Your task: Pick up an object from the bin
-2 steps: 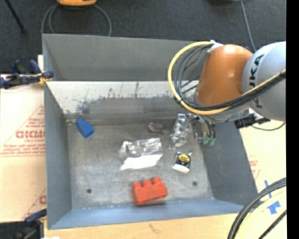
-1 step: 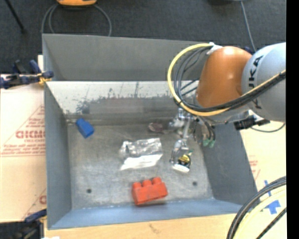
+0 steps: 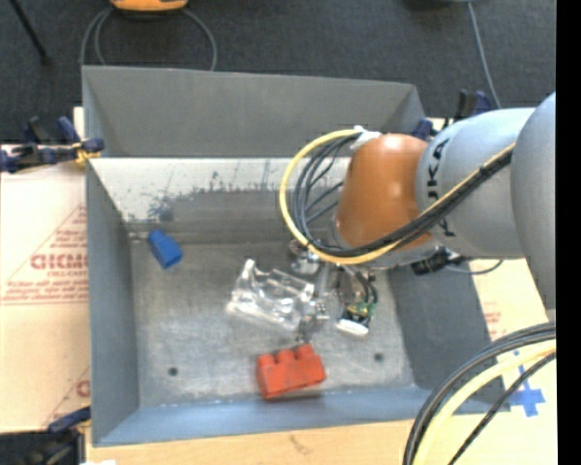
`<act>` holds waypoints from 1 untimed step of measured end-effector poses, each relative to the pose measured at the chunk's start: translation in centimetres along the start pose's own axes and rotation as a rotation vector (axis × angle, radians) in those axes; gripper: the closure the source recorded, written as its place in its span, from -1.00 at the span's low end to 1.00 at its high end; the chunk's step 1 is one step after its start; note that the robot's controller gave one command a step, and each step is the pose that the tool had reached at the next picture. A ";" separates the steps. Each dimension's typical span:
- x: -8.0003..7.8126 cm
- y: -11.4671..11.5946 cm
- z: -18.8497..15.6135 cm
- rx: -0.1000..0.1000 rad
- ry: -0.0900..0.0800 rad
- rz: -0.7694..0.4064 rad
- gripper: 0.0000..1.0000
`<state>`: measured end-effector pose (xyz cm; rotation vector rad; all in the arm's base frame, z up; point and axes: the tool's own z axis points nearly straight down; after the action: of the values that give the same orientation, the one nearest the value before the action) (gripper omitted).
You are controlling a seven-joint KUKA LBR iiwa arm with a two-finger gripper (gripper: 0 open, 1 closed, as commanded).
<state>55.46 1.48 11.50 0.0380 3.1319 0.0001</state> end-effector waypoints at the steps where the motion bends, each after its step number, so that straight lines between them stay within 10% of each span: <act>1: 0.2 0.0 0.3 0.001 0.008 -0.004 1.00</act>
Offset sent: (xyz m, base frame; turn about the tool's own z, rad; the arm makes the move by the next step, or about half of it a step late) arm 0.0000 0.0000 0.0000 0.0000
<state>55.28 1.47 11.16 0.0323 3.1398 -0.0020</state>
